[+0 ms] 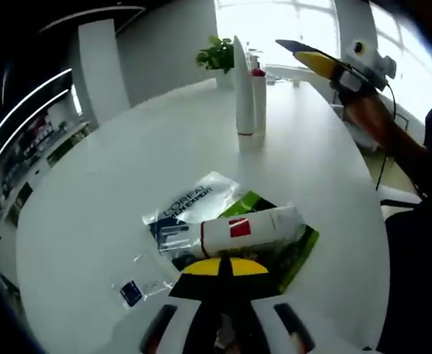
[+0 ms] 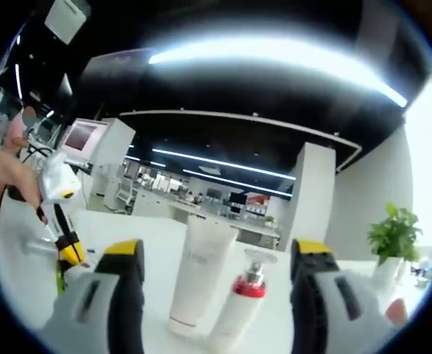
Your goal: Arrange the skincare products in the storage area until every visible bottle or jar stands upright without overlapping.
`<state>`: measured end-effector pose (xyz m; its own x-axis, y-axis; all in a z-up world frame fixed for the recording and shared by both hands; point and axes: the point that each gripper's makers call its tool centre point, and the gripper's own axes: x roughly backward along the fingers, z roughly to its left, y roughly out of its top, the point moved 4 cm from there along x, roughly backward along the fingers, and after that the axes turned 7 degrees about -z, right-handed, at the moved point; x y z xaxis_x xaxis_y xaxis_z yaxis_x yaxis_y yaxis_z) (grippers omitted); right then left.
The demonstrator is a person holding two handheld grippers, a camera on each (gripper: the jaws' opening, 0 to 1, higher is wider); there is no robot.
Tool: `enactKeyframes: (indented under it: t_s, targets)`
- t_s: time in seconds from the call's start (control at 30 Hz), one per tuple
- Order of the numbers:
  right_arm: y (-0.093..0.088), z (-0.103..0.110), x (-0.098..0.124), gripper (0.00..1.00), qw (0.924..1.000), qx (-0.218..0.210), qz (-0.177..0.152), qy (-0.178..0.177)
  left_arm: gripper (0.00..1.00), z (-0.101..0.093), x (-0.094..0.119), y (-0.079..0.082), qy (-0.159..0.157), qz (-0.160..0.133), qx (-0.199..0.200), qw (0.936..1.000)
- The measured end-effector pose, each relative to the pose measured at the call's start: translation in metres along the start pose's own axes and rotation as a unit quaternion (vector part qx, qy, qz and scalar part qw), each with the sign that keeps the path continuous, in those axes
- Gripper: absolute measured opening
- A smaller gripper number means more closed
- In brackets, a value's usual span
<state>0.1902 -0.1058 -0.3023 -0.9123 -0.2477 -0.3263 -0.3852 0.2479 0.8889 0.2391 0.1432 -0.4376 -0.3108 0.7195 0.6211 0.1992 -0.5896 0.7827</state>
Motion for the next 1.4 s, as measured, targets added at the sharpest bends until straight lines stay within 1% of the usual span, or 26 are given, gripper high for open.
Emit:
enactKeyframes:
  t_s: [0.17,0.33,0.4,0.6,0.77,0.9,1.03,1.13,1.17,1.23,1.3,1.4]
  targets:
    - [-0.001,0.0,0.001,0.82,1.0,-0.001,0.004,-0.001,0.01,-0.002,-0.001,0.005,-0.005,-0.007,-0.005,1.0]
    - [0.001,0.001,0.0,0.82,1.0,0.001,0.004,0.0,0.02,0.002,0.001,0.003,-0.003,-0.006,0.001,1.0]
    - [0.003,0.001,0.0,0.82,1.0,0.002,0.0,0.0,0.02,0.002,0.004,0.003,-0.003,-0.01,0.005,0.9999]
    - [0.003,0.002,0.0,0.82,1.0,0.001,0.003,0.0,0.03,0.003,0.009,0.003,-0.001,-0.015,0.01,0.9998]
    - [0.004,0.003,0.0,0.81,1.0,0.003,0.003,-0.002,0.12,0.003,0.01,0.002,0.006,-0.017,0.018,0.9997]
    - [0.005,0.003,-0.001,0.8,1.0,0.004,0.005,-0.001,0.14,0.004,0.011,0.001,0.005,-0.022,0.024,0.9995]
    - [0.007,0.006,-0.002,0.8,1.0,0.006,0.002,0.001,0.21,0.006,0.015,0.001,0.016,-0.031,0.024,0.9991]
    - [0.009,0.009,-0.003,0.8,1.0,0.008,0.0,0.005,0.23,0.007,0.018,0.002,0.02,-0.042,0.023,0.9987]
    - [0.009,0.01,-0.004,0.8,0.9999,0.008,0.001,0.006,0.25,0.007,0.019,0.002,0.02,-0.046,0.023,0.9985]
    - [0.009,0.011,-0.004,0.8,0.9999,0.009,0.002,0.007,0.32,0.008,0.019,0.004,0.025,-0.052,0.021,0.9981]
    - [0.009,0.01,-0.003,0.8,1.0,0.007,0.001,0.006,0.37,0.01,0.02,0.004,0.029,-0.056,0.018,0.9979]
    - [0.008,0.01,-0.002,0.79,1.0,0.005,0.003,0.004,0.37,0.01,0.02,0.002,0.03,-0.052,0.019,0.998]
